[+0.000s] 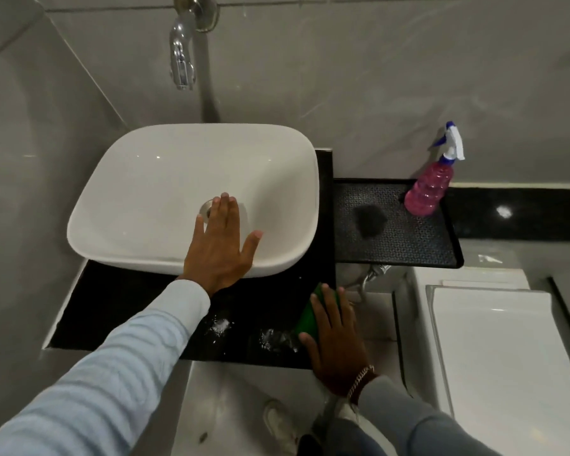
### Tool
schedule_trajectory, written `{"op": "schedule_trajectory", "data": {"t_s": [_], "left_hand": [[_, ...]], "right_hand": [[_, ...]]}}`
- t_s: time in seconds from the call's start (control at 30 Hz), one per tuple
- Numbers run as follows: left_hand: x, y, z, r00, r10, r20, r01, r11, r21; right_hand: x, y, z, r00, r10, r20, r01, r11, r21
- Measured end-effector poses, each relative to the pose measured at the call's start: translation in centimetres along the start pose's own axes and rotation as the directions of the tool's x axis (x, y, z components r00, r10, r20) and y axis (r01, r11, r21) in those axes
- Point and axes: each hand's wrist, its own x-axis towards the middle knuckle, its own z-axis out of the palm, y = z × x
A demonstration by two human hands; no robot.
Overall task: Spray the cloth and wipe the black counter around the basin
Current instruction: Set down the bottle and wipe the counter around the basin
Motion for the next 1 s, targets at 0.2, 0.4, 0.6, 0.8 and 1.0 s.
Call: {"op": "schedule_trajectory", "data": {"t_s": [0.2, 0.4, 0.6, 0.8, 1.0], "left_hand": [[-0.2, 0.4, 0.1, 1.000, -0.013, 0.017, 0.013, 1.000, 0.021], [1.2, 3.0, -3.3, 0.998, 0.057, -0.036, -0.055, 0.996, 0.067], [0.7, -2.7, -3.4, 0.999, -0.046, -0.009, 0.047, 0.998, 0.046], [-0.3, -1.5, -1.0, 0.997, -0.066, 0.030, 0.066, 0.998, 0.024], [-0.2, 0.5, 0.3, 0.999, 0.006, -0.032, -0.005, 1.000, 0.029]], "right_hand": [[7.0, 0.7, -1.5, 0.985, 0.166, -0.047, -0.157, 0.977, 0.142], [10.6, -1.8, -3.8, 0.930, 0.302, -0.211, -0.300, 0.953, 0.043], [9.7, -9.2, 0.2, 0.995, 0.082, -0.057, -0.089, 0.987, -0.134], [7.3, -4.9, 1.2, 0.983, 0.117, -0.138, -0.109, 0.992, 0.063], [9.4, -6.2, 1.6, 0.874, 0.445, -0.195, -0.431, 0.895, 0.113]]}}
